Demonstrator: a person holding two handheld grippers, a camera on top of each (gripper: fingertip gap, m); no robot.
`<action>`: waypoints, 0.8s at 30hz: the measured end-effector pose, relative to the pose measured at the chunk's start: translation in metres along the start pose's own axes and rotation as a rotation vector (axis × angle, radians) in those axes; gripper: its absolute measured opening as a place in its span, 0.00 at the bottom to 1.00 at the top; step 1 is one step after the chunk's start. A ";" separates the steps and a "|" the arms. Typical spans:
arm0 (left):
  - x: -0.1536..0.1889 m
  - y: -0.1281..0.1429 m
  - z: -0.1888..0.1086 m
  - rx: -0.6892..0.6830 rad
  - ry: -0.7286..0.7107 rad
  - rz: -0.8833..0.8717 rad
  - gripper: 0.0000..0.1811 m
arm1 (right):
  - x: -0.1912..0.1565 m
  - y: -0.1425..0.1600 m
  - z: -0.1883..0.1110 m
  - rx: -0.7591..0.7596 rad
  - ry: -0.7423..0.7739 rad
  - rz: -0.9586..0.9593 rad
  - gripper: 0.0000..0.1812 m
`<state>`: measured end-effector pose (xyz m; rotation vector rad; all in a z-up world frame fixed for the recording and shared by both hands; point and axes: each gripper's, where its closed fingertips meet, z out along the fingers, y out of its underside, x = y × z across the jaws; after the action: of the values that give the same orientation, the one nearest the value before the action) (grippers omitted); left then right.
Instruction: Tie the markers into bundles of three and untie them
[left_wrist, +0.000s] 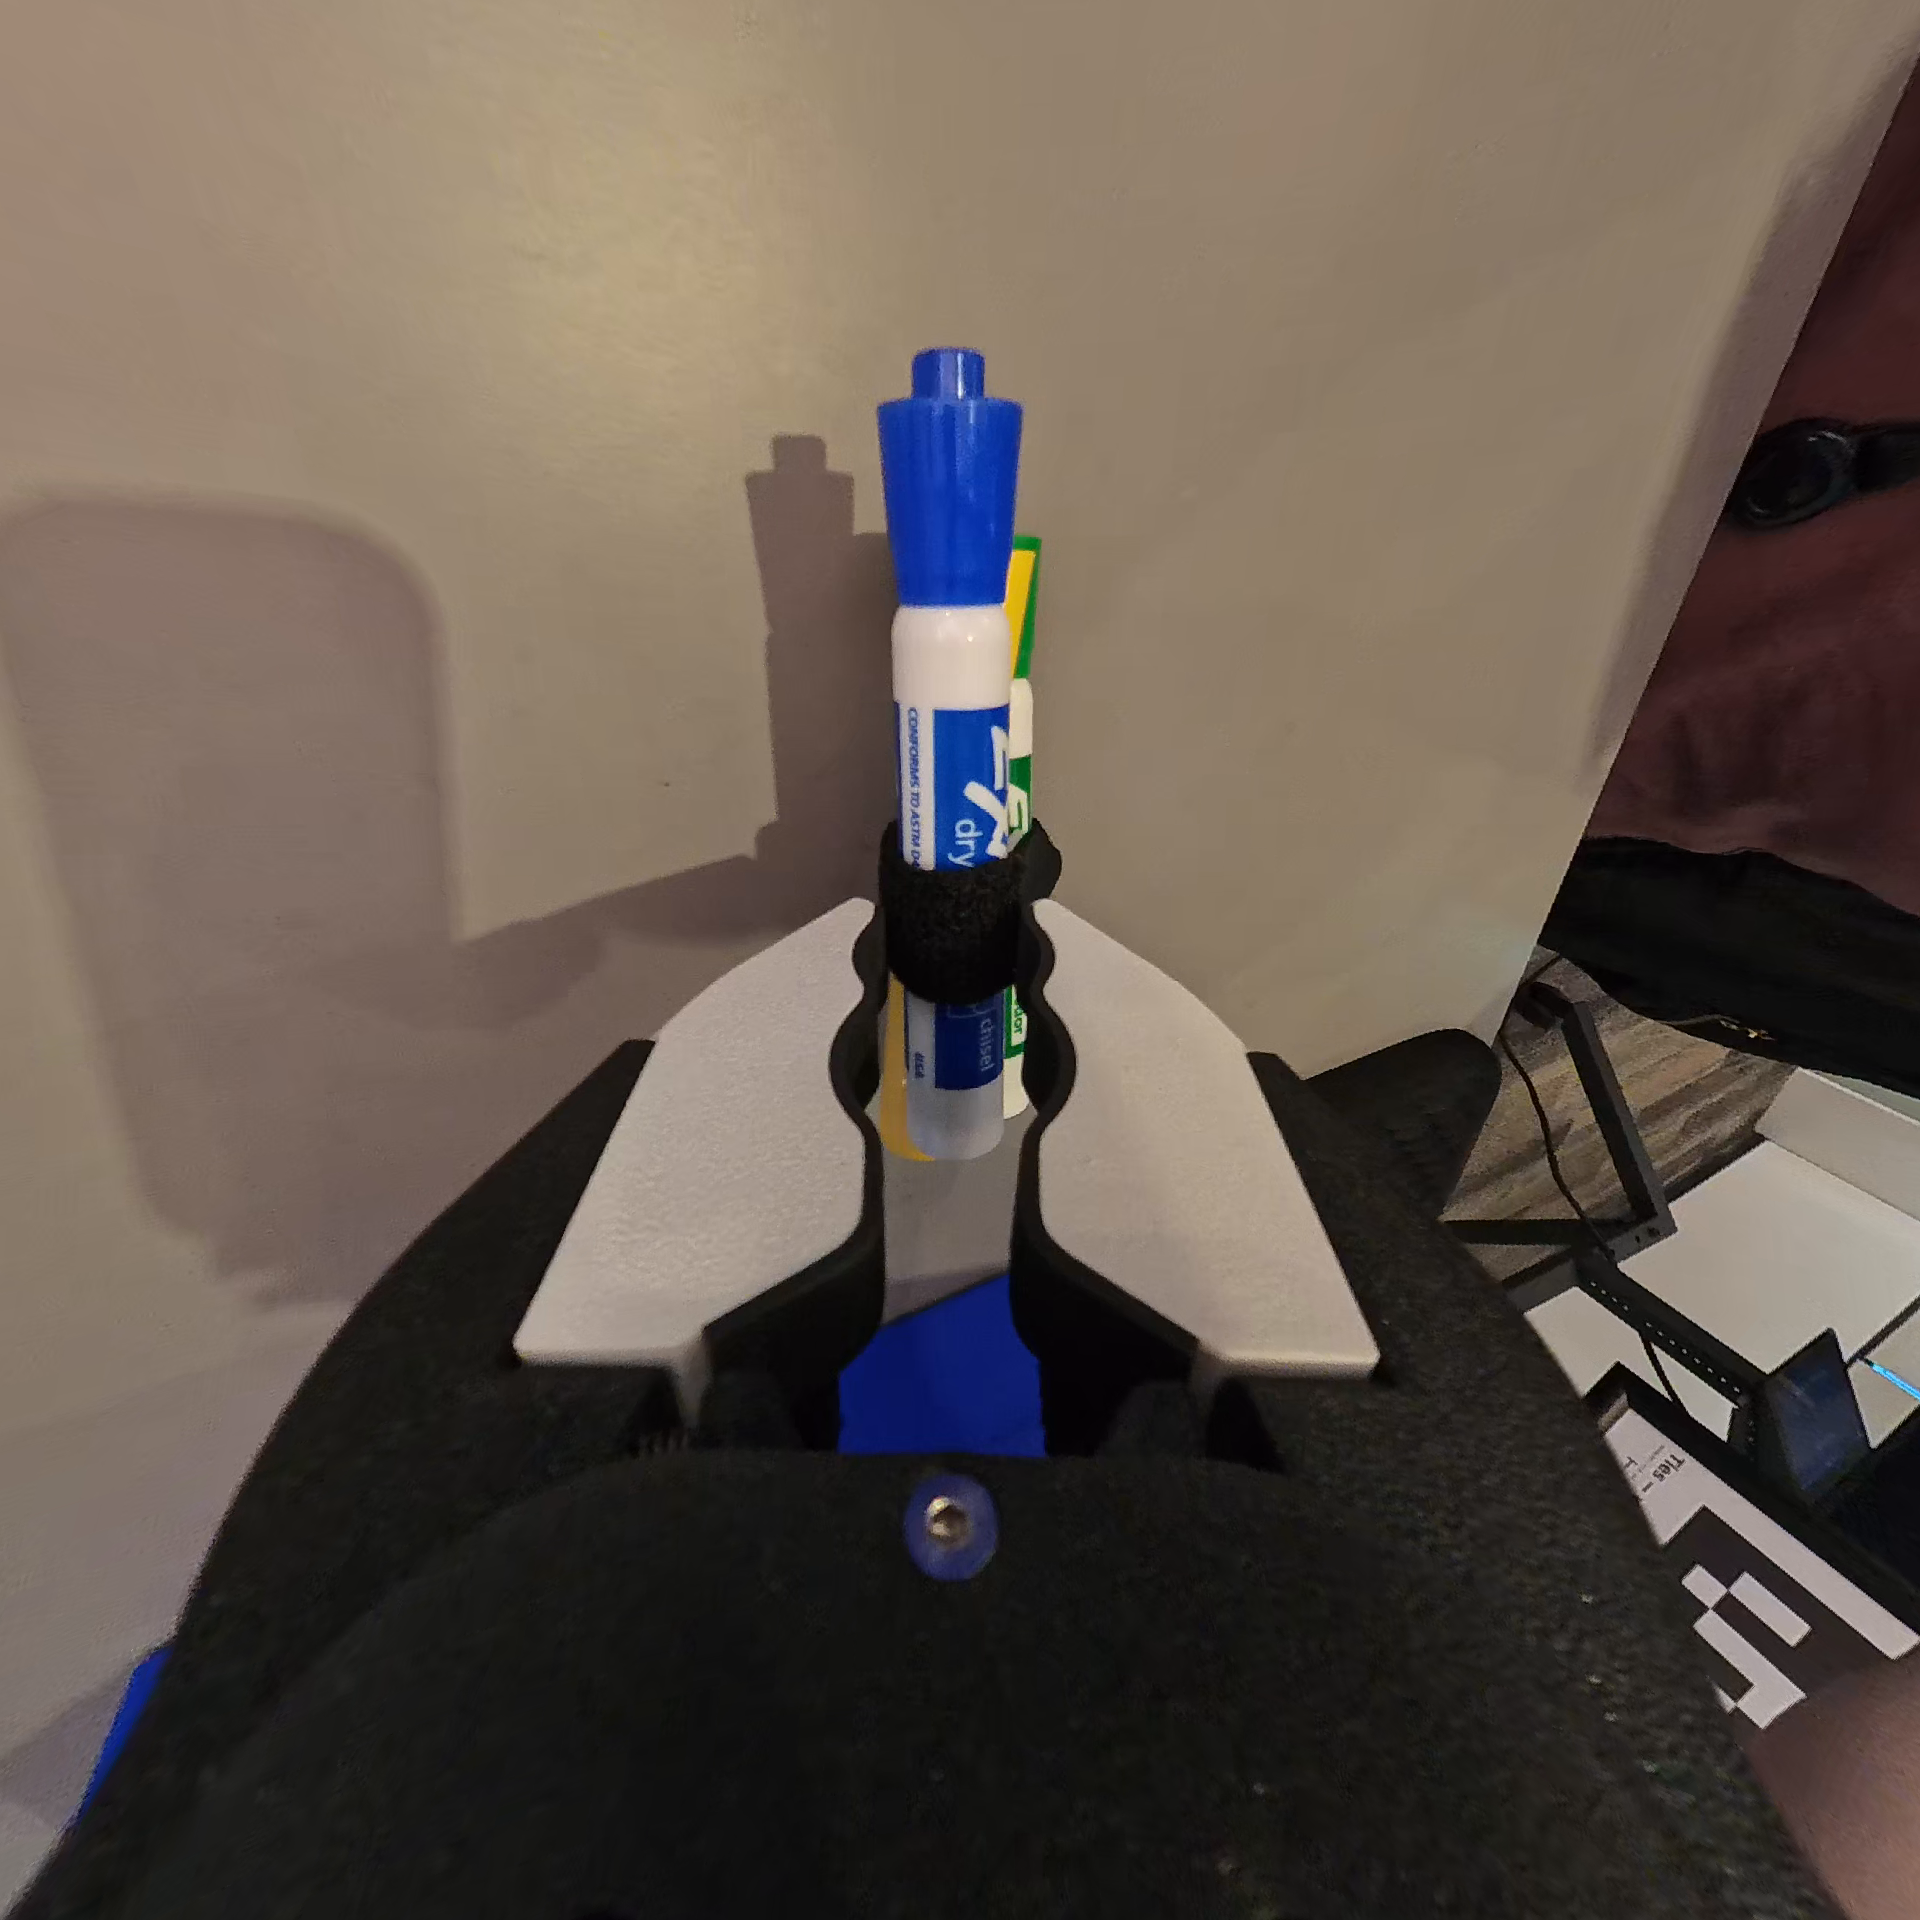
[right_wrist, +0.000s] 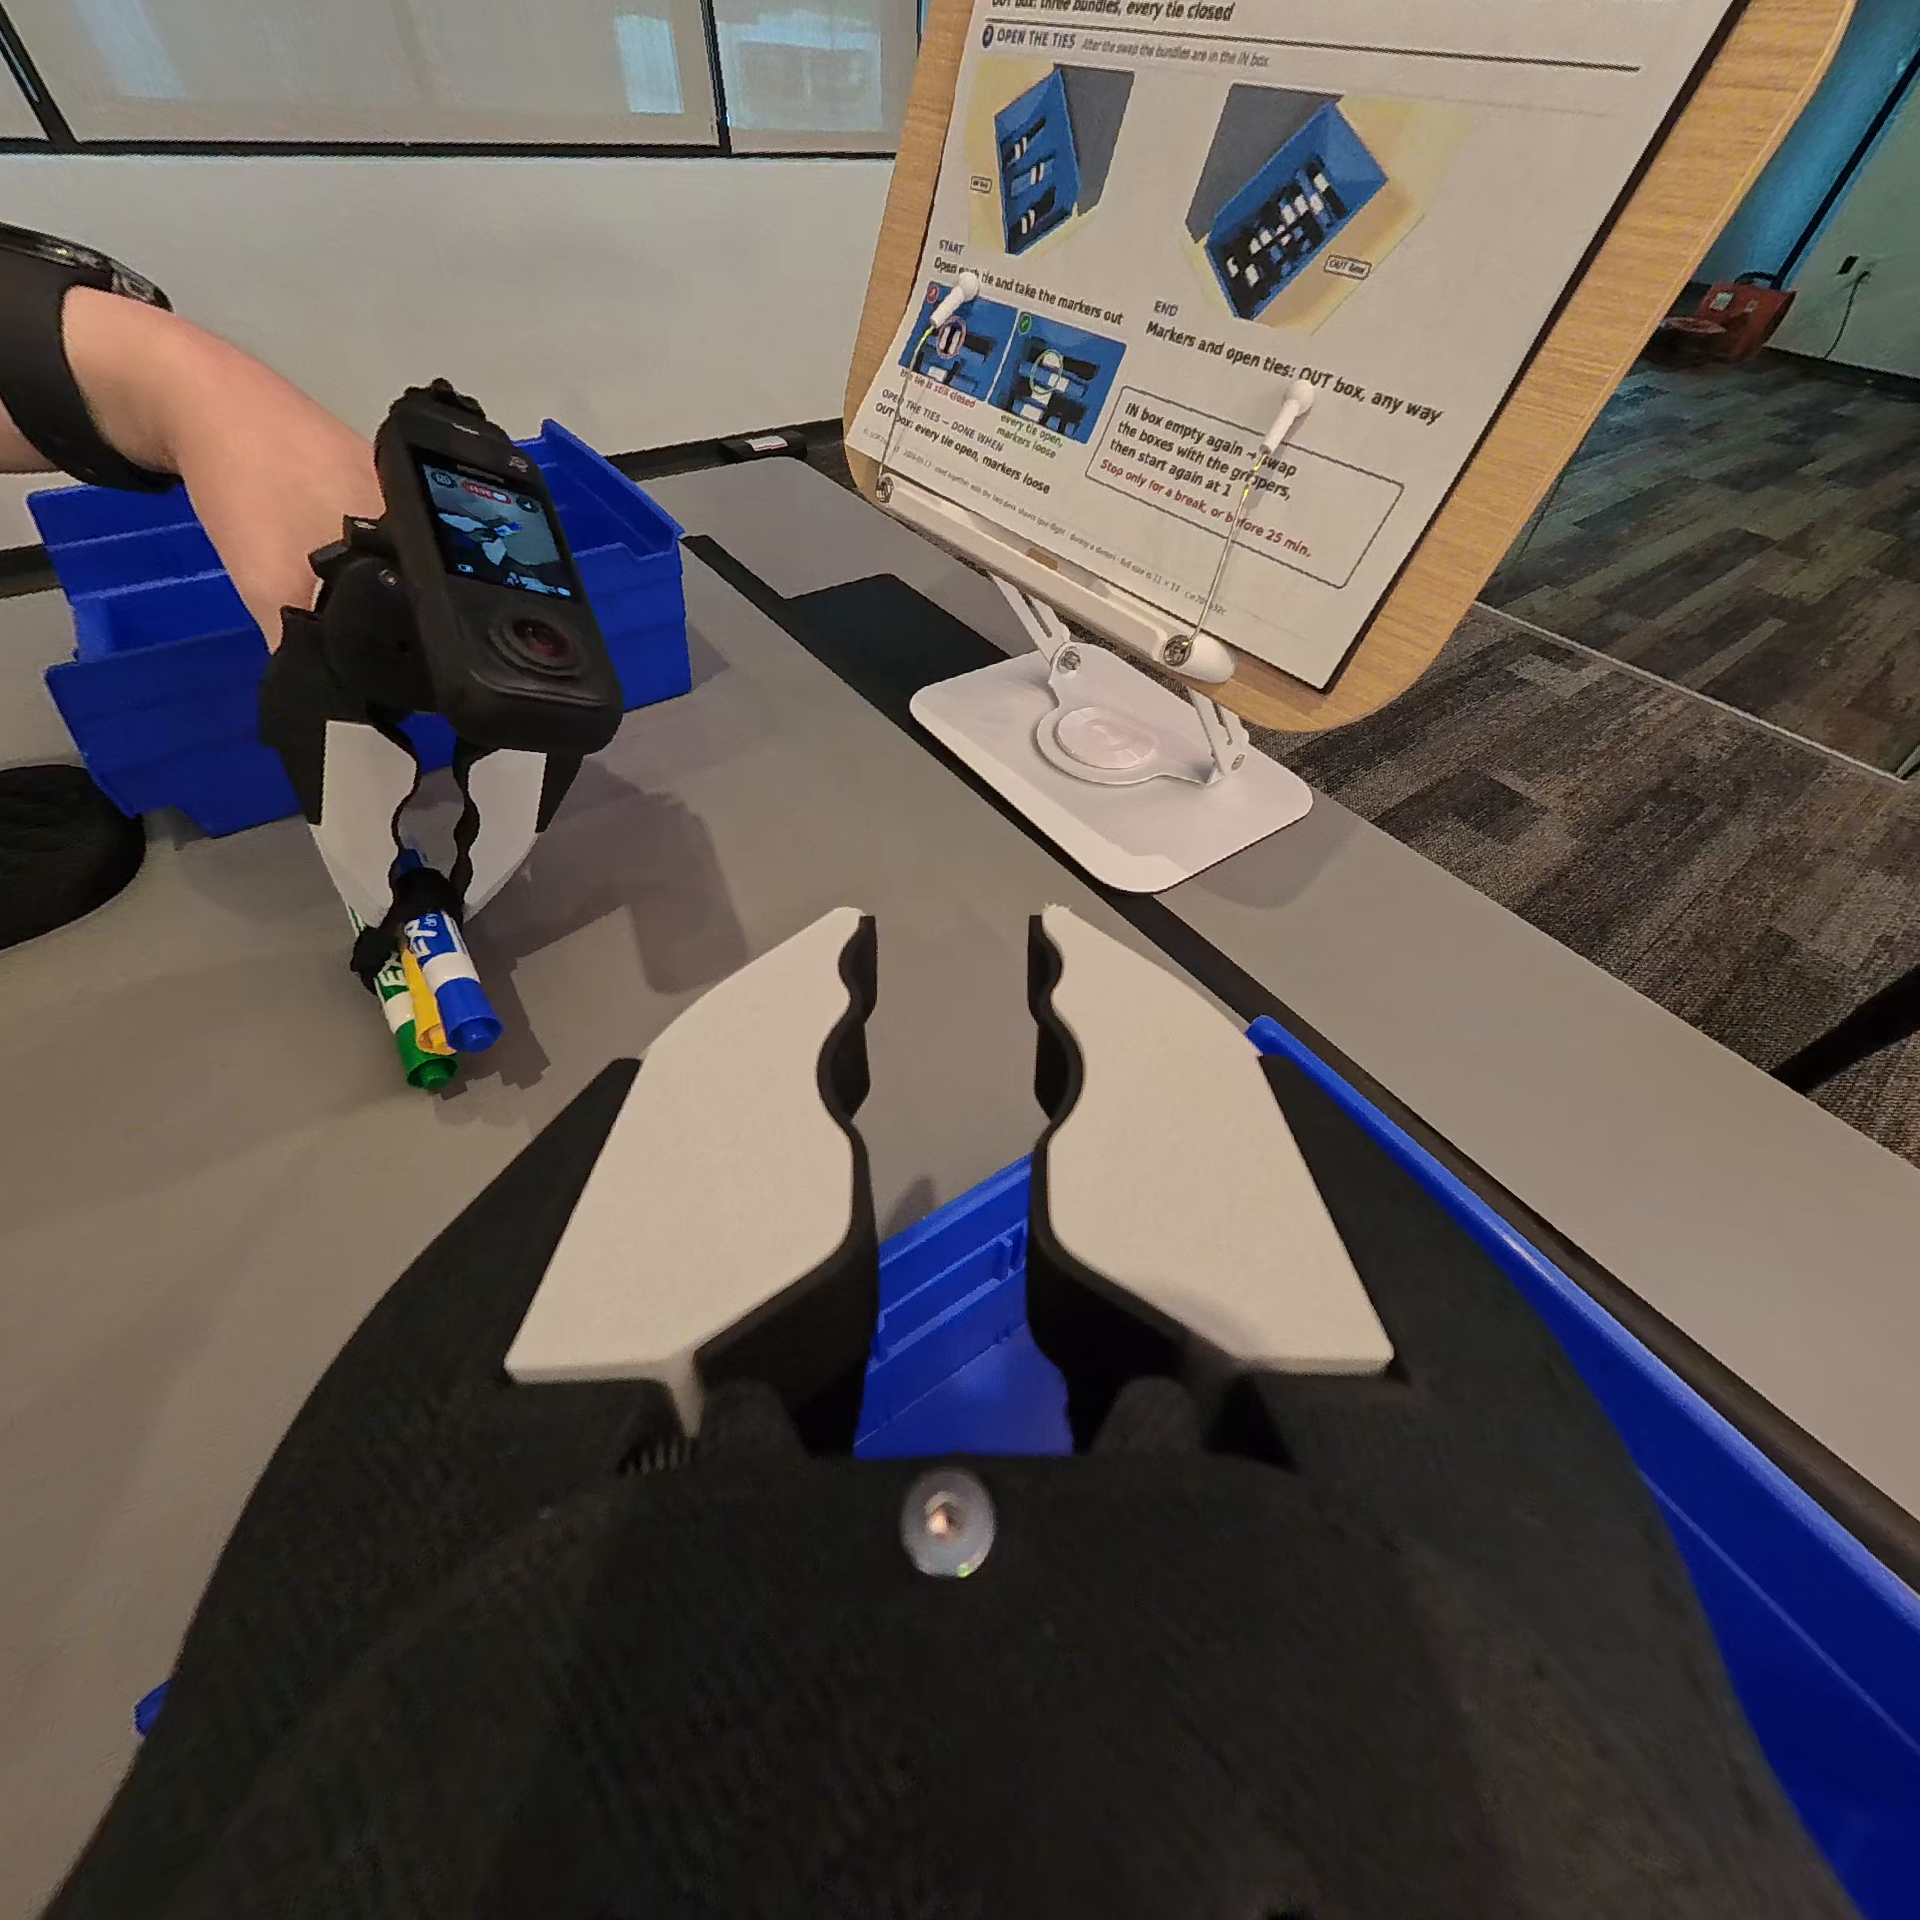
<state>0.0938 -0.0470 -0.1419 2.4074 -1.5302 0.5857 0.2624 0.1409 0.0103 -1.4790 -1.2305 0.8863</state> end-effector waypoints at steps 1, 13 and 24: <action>-0.001 0.000 0.000 0.001 -0.001 -0.002 0.13 | 0.000 0.000 0.000 0.000 0.000 0.000 0.16; -0.011 -0.001 0.003 0.024 0.010 -0.033 0.13 | 0.002 0.000 -0.002 0.005 -0.002 0.006 0.16; -0.014 -0.003 0.005 0.017 0.018 -0.025 0.13 | 0.004 0.002 -0.002 0.004 0.000 0.016 0.16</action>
<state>0.0926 -0.0367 -0.1526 2.4234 -1.4920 0.6166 0.2663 0.1446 0.0088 -1.4875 -1.2176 0.8986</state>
